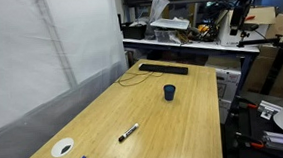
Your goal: Put the marker in the cup
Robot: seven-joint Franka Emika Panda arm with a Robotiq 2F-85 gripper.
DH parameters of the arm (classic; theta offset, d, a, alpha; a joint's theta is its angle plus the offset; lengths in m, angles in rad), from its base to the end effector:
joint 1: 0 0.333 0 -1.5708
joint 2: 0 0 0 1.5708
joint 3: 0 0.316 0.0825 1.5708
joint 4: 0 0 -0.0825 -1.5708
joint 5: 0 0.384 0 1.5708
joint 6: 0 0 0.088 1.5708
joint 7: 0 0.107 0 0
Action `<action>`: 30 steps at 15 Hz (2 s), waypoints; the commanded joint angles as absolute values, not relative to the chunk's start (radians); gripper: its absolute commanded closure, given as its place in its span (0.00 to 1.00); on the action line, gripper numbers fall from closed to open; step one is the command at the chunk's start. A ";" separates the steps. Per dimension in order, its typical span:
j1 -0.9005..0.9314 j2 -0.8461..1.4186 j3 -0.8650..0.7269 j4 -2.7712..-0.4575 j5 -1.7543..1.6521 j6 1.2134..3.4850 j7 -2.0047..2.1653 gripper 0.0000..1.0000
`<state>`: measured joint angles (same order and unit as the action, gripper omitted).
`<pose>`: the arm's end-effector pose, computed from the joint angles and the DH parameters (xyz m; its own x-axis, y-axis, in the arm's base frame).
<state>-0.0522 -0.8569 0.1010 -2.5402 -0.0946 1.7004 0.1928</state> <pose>0.2963 0.0107 0.5354 0.9858 -0.1620 0.0452 -0.1673 -0.9722 0.1638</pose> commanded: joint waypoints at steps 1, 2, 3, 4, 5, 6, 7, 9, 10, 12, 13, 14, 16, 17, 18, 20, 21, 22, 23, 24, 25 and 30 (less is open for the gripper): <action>-0.045 -0.857 0.096 -2.536 -0.098 1.698 0.197 0.00; -0.045 -0.858 0.096 -2.534 -0.098 1.698 0.197 0.00; -0.045 -0.859 0.096 -2.533 -0.098 1.698 0.197 0.00; -0.045 -0.859 0.096 -2.533 -0.098 1.698 0.197 0.00; -0.045 -0.859 0.096 -2.533 -0.098 1.698 0.197 0.00; -0.045 -0.859 0.096 -2.533 -0.098 1.698 0.197 0.00; -0.045 -0.859 0.096 -2.533 -0.098 1.698 0.197 0.00; -0.045 -0.859 0.096 -2.533 -0.098 1.698 0.197 0.00; -0.045 -0.859 0.096 -2.533 -0.098 1.698 0.197 0.00; -0.045 -0.859 0.096 -2.533 -0.098 1.698 0.197 0.00; -0.045 -0.859 0.096 -2.533 -0.098 1.698 0.197 0.00; -0.045 -0.859 0.096 -2.533 -0.098 1.698 0.197 0.00; -0.045 -0.859 0.096 -2.533 -0.098 1.698 0.197 0.00; -0.045 -0.859 0.096 -2.533 -0.098 1.698 0.197 0.00; -0.045 -0.859 0.096 -2.533 -0.098 1.698 0.197 0.00; -0.045 -0.859 0.096 -2.533 -0.098 1.698 0.197 0.00; -0.045 -0.859 0.096 -2.533 -0.098 1.698 0.197 0.00; -0.045 -0.859 0.096 -2.533 -0.098 1.698 0.197 0.00; -0.040 -0.853 0.096 -2.532 -0.100 1.703 0.188 0.00; -0.029 -0.842 0.095 -2.531 -0.102 1.716 0.167 0.00; -0.013 -0.833 0.093 -2.531 -0.108 1.734 0.134 0.00; 0.077 -0.753 0.074 -2.521 -0.110 1.858 -0.048 0.00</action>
